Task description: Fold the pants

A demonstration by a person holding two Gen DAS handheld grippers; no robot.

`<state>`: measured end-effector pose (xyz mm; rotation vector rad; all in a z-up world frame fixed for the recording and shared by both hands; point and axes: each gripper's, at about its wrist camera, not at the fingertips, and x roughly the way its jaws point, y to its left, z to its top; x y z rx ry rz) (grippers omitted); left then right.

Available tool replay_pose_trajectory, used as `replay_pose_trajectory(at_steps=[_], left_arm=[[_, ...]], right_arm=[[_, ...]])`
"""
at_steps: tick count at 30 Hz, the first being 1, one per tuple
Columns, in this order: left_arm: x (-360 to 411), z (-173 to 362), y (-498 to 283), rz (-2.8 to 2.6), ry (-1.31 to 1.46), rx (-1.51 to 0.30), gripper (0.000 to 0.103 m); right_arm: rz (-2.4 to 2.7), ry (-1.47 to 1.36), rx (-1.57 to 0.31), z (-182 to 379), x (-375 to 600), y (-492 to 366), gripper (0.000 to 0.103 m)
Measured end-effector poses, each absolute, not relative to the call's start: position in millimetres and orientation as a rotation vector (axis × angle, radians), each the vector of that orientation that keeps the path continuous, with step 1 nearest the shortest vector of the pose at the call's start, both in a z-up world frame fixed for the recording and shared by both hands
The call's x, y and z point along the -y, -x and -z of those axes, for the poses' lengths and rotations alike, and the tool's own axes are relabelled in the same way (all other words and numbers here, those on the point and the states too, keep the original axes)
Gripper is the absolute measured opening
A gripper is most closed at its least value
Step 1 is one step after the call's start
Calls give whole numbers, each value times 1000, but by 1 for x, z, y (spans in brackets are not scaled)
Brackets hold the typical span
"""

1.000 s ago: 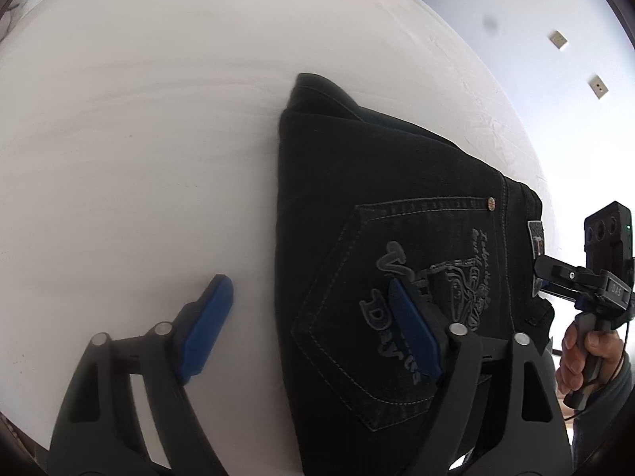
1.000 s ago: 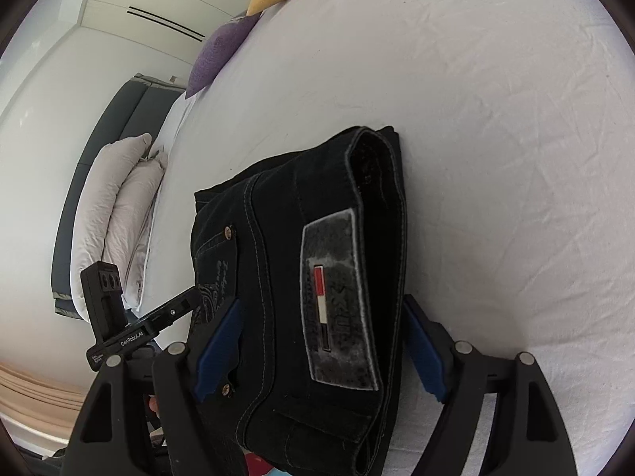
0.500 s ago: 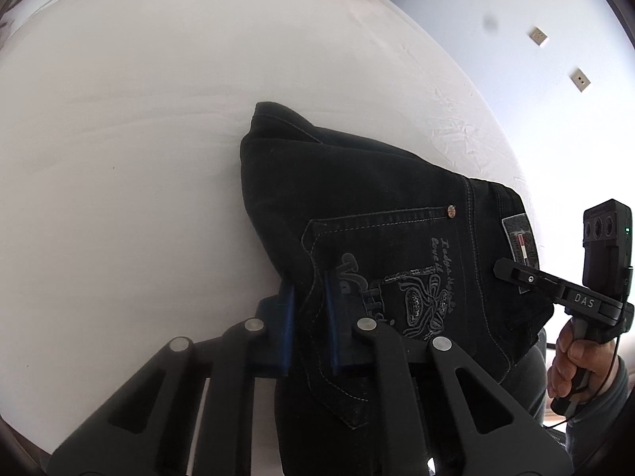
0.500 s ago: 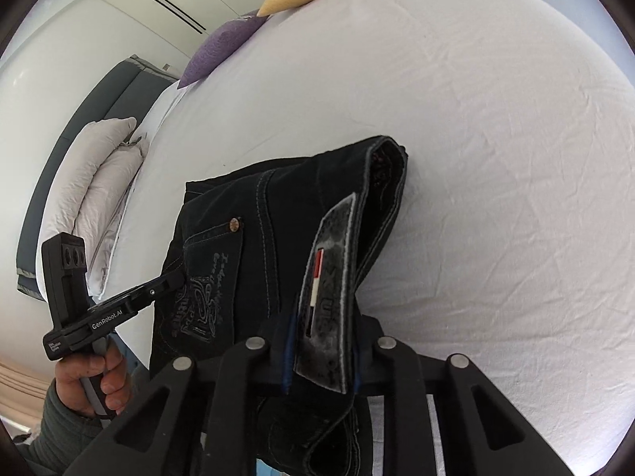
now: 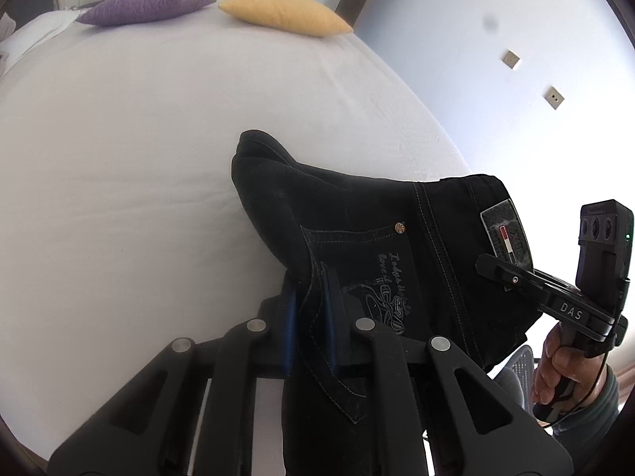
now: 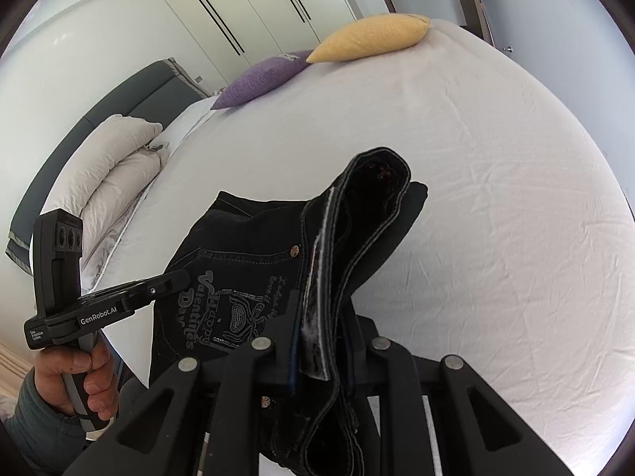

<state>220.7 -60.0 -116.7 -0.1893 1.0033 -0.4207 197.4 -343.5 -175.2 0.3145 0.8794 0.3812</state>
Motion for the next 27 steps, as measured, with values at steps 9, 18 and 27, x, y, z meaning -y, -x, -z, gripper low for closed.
replay_pose_trajectory(at_steps=[9, 18, 27], left_arm=[[56, 110, -298, 373, 125, -976, 10], [83, 163, -350, 325, 71, -1013, 10], [72, 197, -355, 281, 113, -1046, 21]], right_arm=[[-374, -381, -846, 182, 355, -267, 18], [-324, -400, -898, 220, 362, -317, 18], [-274, -416, -951, 243, 379, -316, 43]])
